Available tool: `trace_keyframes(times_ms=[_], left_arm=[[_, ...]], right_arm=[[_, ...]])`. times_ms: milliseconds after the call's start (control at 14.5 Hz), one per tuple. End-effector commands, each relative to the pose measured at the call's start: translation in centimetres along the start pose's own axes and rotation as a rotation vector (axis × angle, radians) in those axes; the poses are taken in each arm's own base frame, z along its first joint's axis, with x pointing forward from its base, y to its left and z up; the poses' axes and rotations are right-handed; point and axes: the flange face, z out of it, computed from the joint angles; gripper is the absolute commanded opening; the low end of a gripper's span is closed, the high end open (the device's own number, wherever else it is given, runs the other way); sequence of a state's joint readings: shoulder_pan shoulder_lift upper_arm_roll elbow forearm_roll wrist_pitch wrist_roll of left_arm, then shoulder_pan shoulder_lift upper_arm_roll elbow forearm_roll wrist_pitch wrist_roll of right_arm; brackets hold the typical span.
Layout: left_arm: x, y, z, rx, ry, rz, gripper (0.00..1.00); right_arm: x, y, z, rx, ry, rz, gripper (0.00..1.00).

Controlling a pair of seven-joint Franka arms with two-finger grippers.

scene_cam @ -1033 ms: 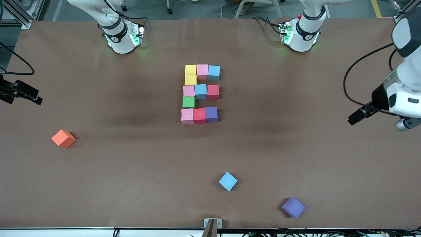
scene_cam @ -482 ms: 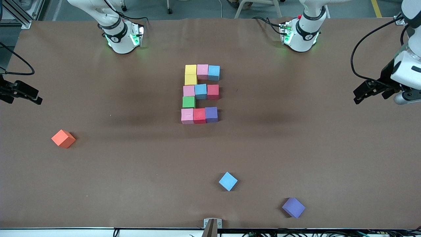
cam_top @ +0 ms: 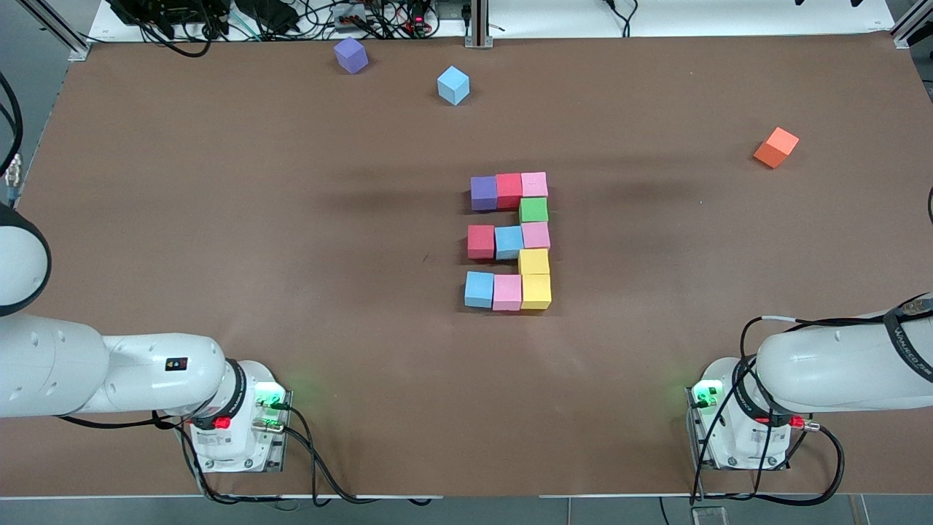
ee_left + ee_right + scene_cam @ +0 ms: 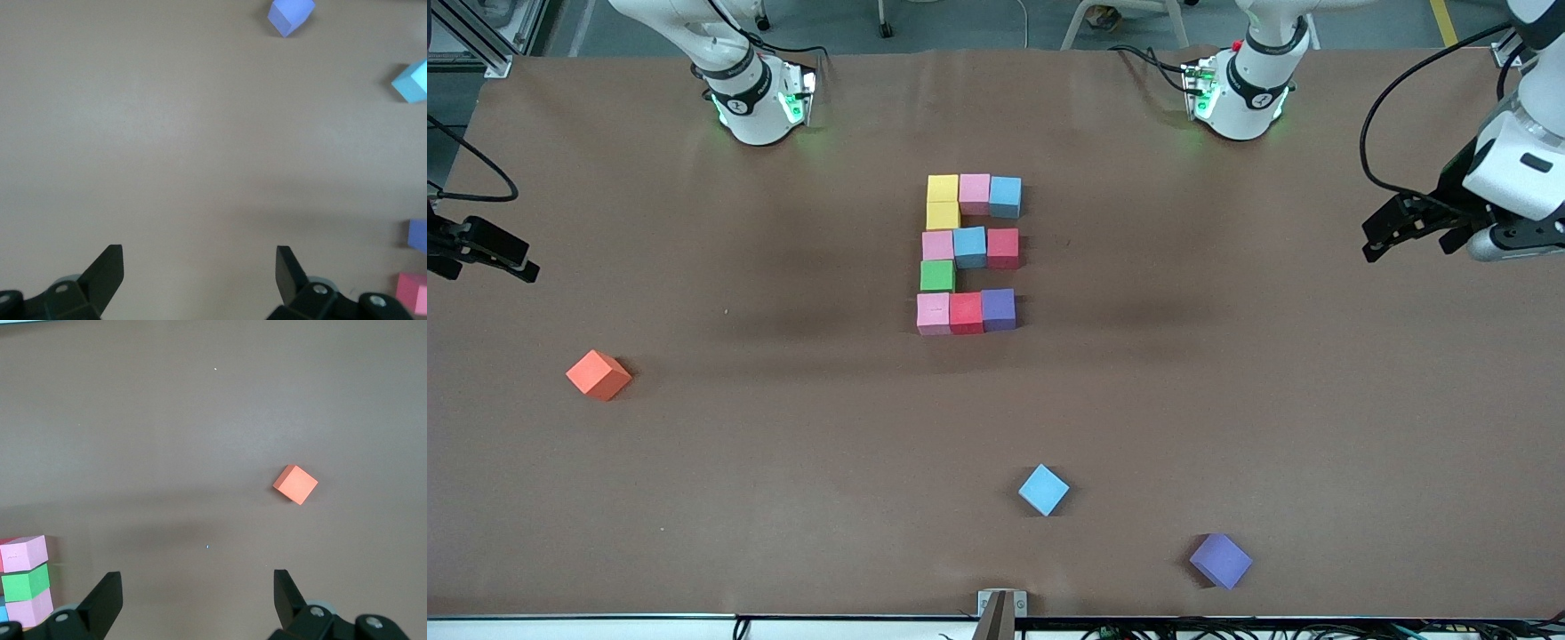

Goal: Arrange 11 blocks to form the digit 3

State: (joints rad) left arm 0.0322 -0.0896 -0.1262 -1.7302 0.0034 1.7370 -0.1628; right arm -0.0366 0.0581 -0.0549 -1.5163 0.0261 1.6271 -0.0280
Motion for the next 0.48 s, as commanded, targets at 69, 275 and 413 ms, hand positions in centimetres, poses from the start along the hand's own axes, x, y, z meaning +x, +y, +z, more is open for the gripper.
trace_keyframes(times_ms=[69,275,413], left_arm=[[2.7,-0.4,-1.4,-0.028,-0.003,0.025,1.0],[3.5,-0.4,-0.1,-0.028,-0.023,0.015,1.0],[3.6,-0.4,-0.2,-0.027,-0.02,0.014,1.0]], right_arm=[[-0.3,0.1,-0.5,-0.007,0.002,-0.006,1.0],[-0.4,0.1,-0.6,-0.008,0.004,-0.006,1.0],[-0.4,0.1,-0.6,-0.01,0.004,-0.006,1.0]])
